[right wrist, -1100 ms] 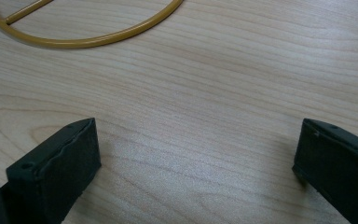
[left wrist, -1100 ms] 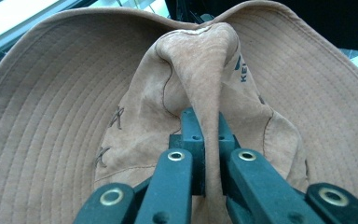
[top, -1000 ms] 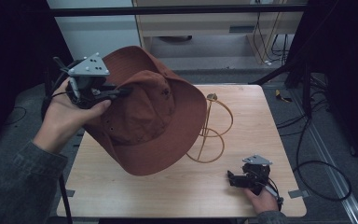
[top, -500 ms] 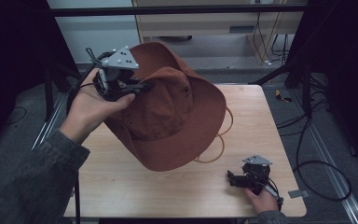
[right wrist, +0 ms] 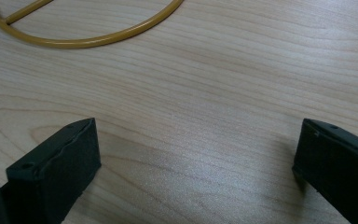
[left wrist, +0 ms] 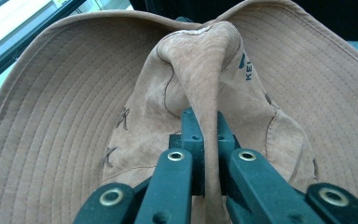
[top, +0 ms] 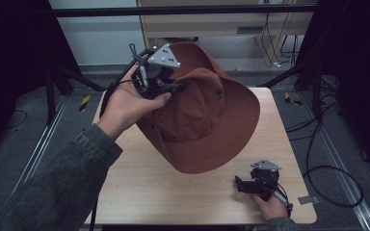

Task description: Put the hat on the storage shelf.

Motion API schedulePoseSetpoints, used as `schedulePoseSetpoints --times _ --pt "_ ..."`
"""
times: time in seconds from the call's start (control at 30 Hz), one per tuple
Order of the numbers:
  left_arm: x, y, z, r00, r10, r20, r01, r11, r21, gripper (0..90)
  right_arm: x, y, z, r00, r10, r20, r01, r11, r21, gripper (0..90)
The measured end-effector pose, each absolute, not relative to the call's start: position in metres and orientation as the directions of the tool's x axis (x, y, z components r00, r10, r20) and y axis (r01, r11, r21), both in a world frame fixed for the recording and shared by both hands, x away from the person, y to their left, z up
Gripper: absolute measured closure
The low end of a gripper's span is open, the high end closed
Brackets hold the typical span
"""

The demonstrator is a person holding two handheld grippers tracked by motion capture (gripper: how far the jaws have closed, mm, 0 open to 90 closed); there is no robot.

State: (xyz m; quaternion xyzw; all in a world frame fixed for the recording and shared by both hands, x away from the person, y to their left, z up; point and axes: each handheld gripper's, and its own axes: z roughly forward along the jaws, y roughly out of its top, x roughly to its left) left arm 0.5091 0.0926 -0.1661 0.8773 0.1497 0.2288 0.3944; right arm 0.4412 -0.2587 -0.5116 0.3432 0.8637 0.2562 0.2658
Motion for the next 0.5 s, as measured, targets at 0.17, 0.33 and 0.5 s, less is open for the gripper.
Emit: schedulePoseSetpoints --times 0.17,0.33,0.5 --pt "0.518 0.074 -0.168 0.859 0.423 0.29 0.073 -0.66 0.748 88.6 0.441 -0.258 -0.512 -0.621 0.731 -0.283 0.457 0.631 0.626 0.4" --pt "0.528 0.055 -0.173 0.862 0.409 0.299 0.069 -0.679 0.731 88.5 0.441 -0.259 -0.512 -0.623 0.73 -0.283 0.457 0.633 0.625 0.4" --pt "0.541 0.041 -0.185 0.87 0.405 0.282 0.085 -0.685 0.723 88.5 0.441 -0.259 -0.512 -0.623 0.729 -0.283 0.457 0.633 0.625 0.4"
